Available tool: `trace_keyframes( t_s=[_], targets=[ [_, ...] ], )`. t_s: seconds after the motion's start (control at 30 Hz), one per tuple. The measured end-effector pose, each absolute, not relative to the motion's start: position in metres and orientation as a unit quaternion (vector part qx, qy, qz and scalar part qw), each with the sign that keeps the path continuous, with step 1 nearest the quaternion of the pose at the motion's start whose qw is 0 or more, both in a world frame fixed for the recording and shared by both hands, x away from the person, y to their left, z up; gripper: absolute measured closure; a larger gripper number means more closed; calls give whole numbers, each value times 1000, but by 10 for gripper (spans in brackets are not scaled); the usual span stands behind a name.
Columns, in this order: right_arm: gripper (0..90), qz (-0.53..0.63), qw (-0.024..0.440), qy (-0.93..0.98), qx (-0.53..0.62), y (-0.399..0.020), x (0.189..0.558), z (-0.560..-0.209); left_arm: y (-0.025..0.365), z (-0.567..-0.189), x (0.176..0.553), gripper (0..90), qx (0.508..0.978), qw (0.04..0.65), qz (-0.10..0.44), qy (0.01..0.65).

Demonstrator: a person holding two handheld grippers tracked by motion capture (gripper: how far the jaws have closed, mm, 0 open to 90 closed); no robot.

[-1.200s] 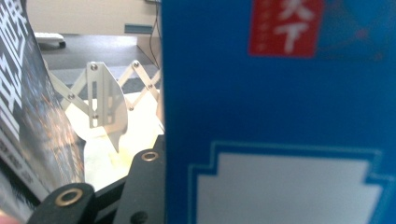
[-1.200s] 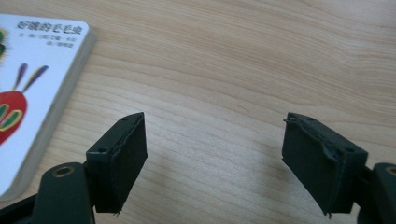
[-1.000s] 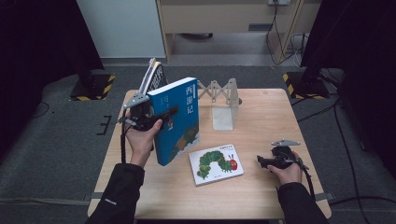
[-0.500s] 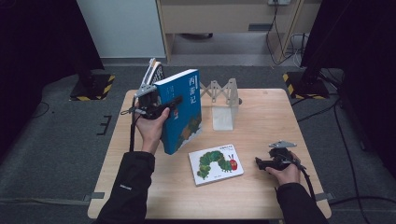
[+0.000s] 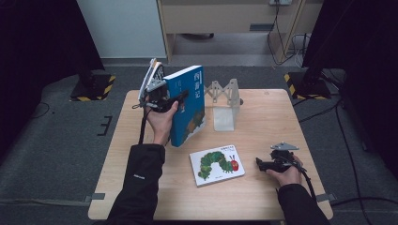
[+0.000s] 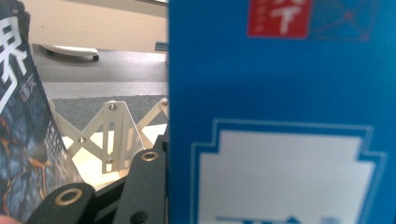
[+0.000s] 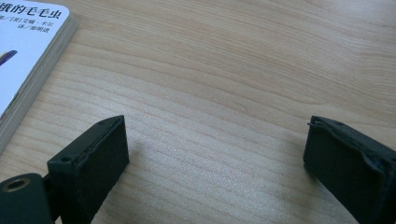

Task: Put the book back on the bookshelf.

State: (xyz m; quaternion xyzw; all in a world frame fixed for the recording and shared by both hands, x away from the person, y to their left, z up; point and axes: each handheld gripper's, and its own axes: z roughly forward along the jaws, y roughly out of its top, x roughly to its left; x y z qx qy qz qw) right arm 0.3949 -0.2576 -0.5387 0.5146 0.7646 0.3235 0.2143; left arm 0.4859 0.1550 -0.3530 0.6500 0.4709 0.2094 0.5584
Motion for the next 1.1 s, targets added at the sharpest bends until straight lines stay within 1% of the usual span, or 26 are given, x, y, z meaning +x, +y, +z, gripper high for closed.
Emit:
trace_keyframes(
  t_s=[0.2, 0.37, 0.53, 0.87, 1.1],
  targets=[
    [68, 324, 214, 765, 514, -258, 395, -539, 144, -357, 498, 604, 651, 552, 221, 473],
    [68, 324, 214, 765, 514, -258, 395, -539, 131, -364, 508, 605, 658, 547, 215, 470],
    [68, 324, 214, 765, 514, -258, 395, -539, 121, -372, 518, 605, 651, 552, 223, 471],
    [67, 324, 214, 765, 514, -258, 395, -539, 112, -389, 529, 604, 655, 537, 226, 481],
    [67, 324, 214, 765, 514, -258, 395, -539, 112, -393, 533, 604, 645, 546, 228, 484]
  ],
)
